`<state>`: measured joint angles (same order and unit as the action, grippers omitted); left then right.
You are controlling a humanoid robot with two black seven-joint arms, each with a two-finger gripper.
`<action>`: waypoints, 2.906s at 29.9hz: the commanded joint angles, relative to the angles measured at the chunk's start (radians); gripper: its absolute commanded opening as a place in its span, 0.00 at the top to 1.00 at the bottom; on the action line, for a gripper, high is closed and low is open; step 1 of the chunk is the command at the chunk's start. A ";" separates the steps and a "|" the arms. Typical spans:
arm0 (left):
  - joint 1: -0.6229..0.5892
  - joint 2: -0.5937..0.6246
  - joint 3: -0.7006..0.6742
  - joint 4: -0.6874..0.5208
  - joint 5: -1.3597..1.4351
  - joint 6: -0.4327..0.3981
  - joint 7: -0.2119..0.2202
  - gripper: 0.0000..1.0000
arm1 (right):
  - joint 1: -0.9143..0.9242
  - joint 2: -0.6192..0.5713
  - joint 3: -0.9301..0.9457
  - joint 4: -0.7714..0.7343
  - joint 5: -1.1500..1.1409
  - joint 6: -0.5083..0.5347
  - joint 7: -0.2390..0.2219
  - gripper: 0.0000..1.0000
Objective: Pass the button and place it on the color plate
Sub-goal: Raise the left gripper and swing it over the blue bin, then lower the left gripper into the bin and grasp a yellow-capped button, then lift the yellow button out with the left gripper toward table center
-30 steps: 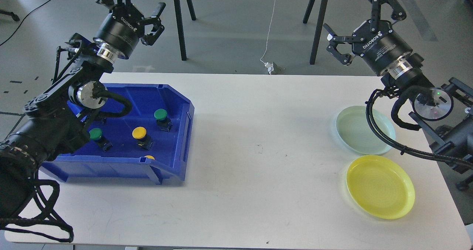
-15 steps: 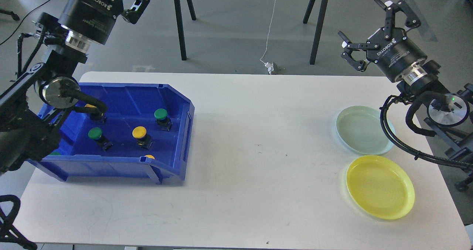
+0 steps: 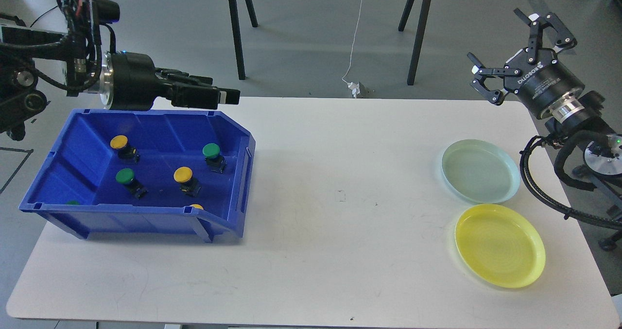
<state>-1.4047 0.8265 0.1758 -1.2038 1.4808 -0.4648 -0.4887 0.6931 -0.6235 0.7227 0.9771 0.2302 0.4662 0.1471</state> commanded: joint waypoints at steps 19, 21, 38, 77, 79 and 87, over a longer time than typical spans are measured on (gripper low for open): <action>0.130 -0.228 0.163 0.322 0.161 -0.001 0.000 0.01 | -0.044 -0.039 0.006 0.000 0.000 0.000 0.000 0.00; 0.153 -0.230 0.163 0.348 0.173 -0.001 0.000 0.01 | -0.046 -0.042 0.004 0.000 0.000 0.000 0.000 0.00; 0.223 -0.263 0.163 0.444 0.193 -0.001 0.000 0.01 | -0.070 -0.042 0.006 0.002 0.000 0.000 0.000 0.00; 0.181 -0.026 -0.023 0.267 0.168 0.066 0.000 0.93 | -0.113 -0.042 0.109 -0.017 0.003 0.022 -0.011 0.00; 0.184 0.073 -0.143 0.148 0.138 0.029 0.000 0.92 | -0.112 -0.044 0.109 -0.020 0.001 0.022 -0.011 0.00; 0.286 0.056 -0.433 0.009 -0.557 -0.024 0.000 0.92 | -0.199 -0.139 0.107 0.095 -0.090 0.022 0.011 0.00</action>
<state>-1.1436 0.9331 -0.2099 -1.1840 1.1578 -0.4867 -0.4883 0.5398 -0.7264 0.8249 1.0172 0.1871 0.4889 0.1474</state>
